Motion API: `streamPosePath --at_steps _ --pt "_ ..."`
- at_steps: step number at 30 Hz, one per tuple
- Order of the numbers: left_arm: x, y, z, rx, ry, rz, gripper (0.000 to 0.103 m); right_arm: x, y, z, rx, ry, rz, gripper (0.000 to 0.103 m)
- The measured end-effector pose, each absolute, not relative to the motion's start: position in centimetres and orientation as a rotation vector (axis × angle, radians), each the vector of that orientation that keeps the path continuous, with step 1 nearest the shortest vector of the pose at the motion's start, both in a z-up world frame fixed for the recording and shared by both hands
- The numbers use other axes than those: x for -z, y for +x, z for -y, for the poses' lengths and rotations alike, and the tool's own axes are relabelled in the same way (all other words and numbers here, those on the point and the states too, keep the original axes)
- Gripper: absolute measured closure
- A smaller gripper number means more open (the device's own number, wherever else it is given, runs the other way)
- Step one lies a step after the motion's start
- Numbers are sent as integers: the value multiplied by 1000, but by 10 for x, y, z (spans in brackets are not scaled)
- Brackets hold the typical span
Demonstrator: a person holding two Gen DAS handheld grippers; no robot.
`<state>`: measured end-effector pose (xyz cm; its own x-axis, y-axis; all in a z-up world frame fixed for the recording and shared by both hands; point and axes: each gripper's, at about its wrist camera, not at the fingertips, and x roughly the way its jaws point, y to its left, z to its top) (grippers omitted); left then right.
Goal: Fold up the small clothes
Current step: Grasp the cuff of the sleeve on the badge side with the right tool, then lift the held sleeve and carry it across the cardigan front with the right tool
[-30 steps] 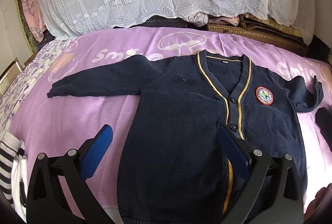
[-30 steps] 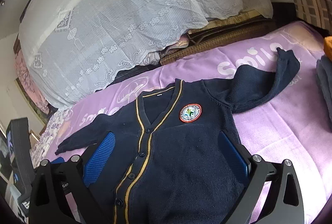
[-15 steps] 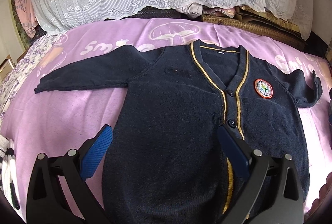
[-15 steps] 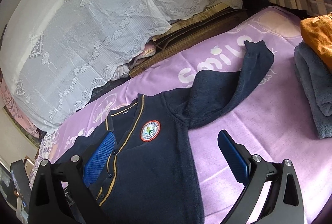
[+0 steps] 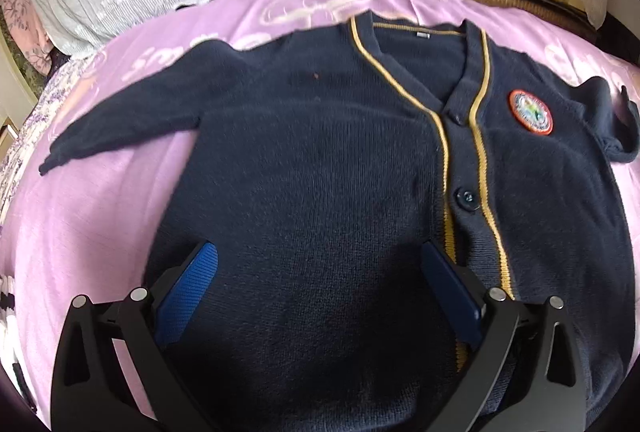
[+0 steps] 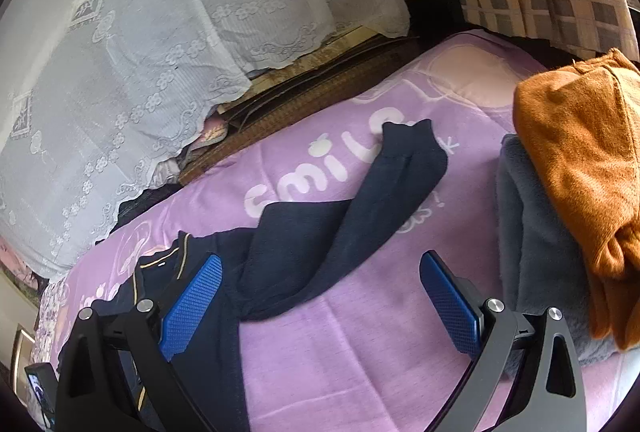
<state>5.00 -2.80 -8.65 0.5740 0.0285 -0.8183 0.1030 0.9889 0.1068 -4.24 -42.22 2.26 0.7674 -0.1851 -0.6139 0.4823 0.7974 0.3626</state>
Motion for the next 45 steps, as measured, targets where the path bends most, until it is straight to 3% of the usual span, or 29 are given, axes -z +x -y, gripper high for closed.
streamPosePath --at_steps 5,8,10,12,18,20,21,22,26,29,34,35,36,37,45 --pt "88 51 27 44 134 -964 4 -8 -35 450 441 556 -589 6" --pt "91 51 27 42 121 -974 4 -1 -19 457 434 574 -616 16" --pt "90 51 27 45 127 -975 4 4 -6 459 415 598 -641 30" --pt "85 50 27 44 122 -973 4 6 11 455 429 586 -678 35" --pt "57 56 45 71 121 -920 4 23 60 458 632 466 -787 37" --pt "52 63 60 55 165 -909 4 32 66 463 686 434 -815 57" --pt "51 65 66 52 180 -906 4 34 63 466 694 444 -814 79" --pt "51 68 72 53 195 -903 4 35 55 470 691 479 -801 91" --pt "65 75 84 47 245 -929 4 27 13 477 725 521 -732 93" --pt "77 79 81 54 235 -972 4 27 -9 480 783 523 -717 88" --pt "69 87 81 57 211 -969 4 35 3 494 756 599 -726 66" --pt "69 87 83 51 222 -961 4 39 4 496 751 617 -720 67" --pt "69 88 85 47 230 -957 4 41 3 499 751 625 -699 80" --pt "71 88 87 42 237 -955 4 42 1 498 744 619 -681 86" --pt "80 98 72 98 137 -1028 4 14 -12 474 660 535 -501 95"
